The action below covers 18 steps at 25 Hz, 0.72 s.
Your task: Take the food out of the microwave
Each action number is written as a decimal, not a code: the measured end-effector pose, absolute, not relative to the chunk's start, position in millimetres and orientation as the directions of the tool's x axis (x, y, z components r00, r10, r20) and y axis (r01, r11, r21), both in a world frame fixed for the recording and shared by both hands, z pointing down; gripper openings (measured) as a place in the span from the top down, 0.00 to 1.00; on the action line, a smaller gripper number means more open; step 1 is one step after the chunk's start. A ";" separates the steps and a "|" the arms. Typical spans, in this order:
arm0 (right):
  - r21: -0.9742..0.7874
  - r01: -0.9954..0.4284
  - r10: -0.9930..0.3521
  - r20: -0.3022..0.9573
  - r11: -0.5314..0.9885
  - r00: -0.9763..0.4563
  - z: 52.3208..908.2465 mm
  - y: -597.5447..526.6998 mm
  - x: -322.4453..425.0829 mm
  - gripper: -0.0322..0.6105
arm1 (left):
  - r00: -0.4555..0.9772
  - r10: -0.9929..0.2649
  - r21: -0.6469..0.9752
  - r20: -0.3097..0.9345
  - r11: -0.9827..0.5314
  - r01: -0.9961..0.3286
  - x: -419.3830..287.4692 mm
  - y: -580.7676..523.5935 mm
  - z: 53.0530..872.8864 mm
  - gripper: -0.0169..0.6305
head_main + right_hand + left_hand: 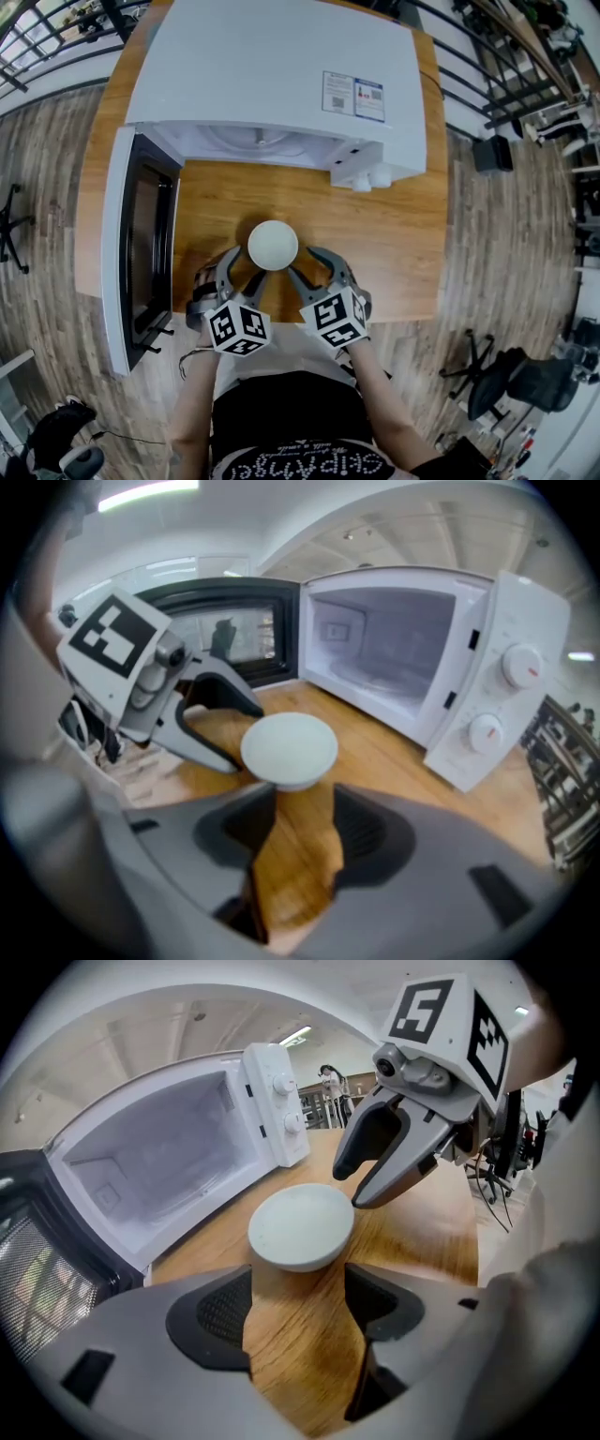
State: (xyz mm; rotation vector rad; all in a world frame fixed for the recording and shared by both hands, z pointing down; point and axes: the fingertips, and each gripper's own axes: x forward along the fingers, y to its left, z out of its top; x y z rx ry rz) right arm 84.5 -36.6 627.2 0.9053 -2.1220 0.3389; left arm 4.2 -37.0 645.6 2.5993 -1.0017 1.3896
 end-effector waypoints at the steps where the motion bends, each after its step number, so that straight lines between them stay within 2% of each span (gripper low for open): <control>1: 0.063 -0.710 -0.504 0.747 0.701 -0.432 623.2 -37.7 87.8 0.64 | 0.404 -0.526 -0.254 0.749 -0.790 -0.557 2.9 -37.3 641.7 0.46; 3: 0.086 -0.728 -0.540 0.731 0.680 -0.417 615.0 -41.1 96.1 0.72 | 0.422 -0.532 -0.231 0.734 -0.780 -0.582 -0.9 -38.8 632.0 0.48; 6: 0.115 -0.754 -0.591 0.700 0.647 -0.400 599.9 -47.8 106.3 0.83 | 0.435 -0.585 -0.217 0.684 -0.733 -0.645 -11.3 -46.5 608.5 0.62; 12: 0.097 -0.791 -0.655 0.625 0.605 -0.425 555.5 -57.6 116.8 0.88 | 0.455 -0.721 -0.198 0.523 -0.622 -0.758 -26.9 -65.4 540.5 0.90; 18: 0.082 -0.845 -0.748 0.517 0.528 -0.417 490.5 -68.6 135.5 0.89 | 0.467 -0.805 -0.063 0.366 -0.521 -0.851 -36.6 -77.5 470.7 0.93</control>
